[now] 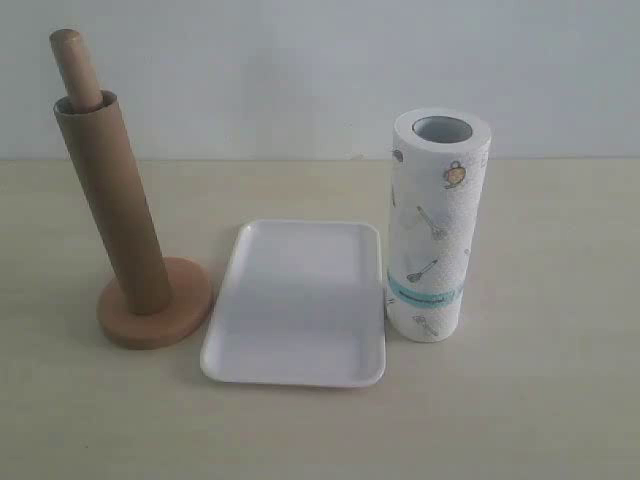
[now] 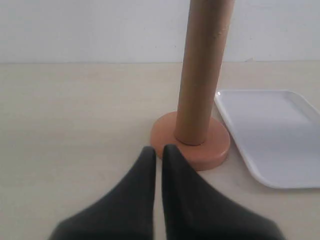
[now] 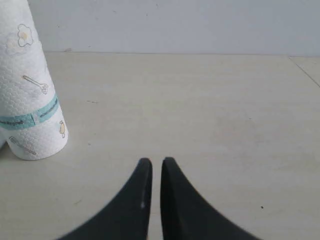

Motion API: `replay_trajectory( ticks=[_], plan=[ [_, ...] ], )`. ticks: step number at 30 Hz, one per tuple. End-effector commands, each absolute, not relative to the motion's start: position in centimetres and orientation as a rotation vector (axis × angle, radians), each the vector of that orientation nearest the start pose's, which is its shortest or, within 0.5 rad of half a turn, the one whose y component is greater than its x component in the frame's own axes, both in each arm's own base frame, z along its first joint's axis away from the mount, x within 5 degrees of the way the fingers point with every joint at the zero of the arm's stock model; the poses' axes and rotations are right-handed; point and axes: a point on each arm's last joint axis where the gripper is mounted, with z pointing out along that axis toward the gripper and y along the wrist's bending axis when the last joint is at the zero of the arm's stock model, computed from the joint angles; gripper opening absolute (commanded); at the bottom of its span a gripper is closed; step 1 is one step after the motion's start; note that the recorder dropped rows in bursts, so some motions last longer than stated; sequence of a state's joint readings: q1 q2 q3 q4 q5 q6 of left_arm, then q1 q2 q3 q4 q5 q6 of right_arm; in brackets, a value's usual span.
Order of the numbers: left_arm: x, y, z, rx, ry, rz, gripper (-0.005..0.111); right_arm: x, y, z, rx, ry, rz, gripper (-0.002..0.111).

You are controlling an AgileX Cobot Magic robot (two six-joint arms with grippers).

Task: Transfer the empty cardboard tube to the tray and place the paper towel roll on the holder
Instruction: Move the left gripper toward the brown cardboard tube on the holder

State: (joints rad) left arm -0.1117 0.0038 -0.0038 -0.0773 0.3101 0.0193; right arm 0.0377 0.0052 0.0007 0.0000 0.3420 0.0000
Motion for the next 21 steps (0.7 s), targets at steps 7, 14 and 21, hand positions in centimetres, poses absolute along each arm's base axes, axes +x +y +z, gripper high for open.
replay_trajectory(
  ticks=[7, 14, 21],
  plan=[
    [5.4, -0.8, 18.8, 0.064, 1.761, -0.143, 0.004, 5.4, 0.2, 18.3, -0.033, 1.814, 0.016, 0.007],
    [4.2, -0.5, 25.4, 0.094, 1.003, -0.047, 0.004, 5.4, 0.2, 18.3, -0.033, 1.814, 0.016, 0.007],
    [6.0, -0.5, 31.8, 0.126, 1.169, 0.021, 0.004, 5.4, 0.2, 18.3, -0.033, 1.814, 0.016, 0.007]
  ],
)
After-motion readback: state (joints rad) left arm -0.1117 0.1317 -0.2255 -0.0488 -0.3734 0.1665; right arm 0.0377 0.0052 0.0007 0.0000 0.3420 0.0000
